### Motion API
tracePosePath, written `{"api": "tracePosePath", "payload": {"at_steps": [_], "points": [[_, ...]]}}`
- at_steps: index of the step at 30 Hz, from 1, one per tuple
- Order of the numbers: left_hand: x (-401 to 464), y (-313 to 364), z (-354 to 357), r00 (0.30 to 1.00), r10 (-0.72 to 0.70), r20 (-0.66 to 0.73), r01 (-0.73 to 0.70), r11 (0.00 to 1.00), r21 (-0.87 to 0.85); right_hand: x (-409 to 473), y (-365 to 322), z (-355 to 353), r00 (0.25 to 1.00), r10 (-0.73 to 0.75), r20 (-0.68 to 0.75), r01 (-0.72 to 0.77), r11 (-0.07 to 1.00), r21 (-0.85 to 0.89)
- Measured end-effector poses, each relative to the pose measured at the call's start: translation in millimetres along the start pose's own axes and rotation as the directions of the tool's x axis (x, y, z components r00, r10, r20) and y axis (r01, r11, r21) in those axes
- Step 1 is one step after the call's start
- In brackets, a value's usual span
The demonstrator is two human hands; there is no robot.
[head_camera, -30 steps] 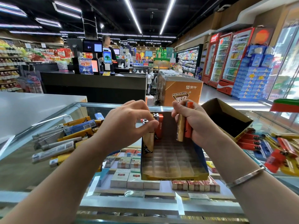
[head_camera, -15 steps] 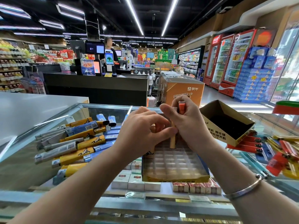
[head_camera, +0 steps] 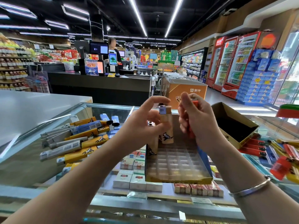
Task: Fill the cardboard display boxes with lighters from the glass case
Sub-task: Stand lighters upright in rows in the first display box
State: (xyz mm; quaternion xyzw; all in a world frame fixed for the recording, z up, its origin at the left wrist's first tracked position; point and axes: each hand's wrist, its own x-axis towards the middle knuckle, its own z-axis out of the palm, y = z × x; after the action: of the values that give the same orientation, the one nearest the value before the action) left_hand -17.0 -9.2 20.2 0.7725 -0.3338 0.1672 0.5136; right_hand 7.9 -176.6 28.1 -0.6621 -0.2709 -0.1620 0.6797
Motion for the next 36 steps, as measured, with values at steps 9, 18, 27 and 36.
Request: {"api": "tracePosePath", "payload": {"at_steps": [9,18,27,36], "points": [[2,-4,-21,0.988,0.125,0.088,-0.143,0.963,0.228,3,10,-7,0.989,0.147,-0.023,-0.148,0.987,-0.056],[1,-6,-22,0.963,0.162,0.214,-0.242,0.869,0.432,1,14,-4,0.981,0.196,0.015,-0.192,0.972,-0.135],[2,-4,-28,0.941,0.207,0.267,-0.323,0.783,0.532,3,17,-3,0.978,0.210,0.013,-0.207,0.971,-0.123],[2,-8,-20,0.937,0.202,0.286,-0.339,0.726,0.598,2,16,-2,0.980,0.197,0.029,-0.193,0.976,-0.102]]}}
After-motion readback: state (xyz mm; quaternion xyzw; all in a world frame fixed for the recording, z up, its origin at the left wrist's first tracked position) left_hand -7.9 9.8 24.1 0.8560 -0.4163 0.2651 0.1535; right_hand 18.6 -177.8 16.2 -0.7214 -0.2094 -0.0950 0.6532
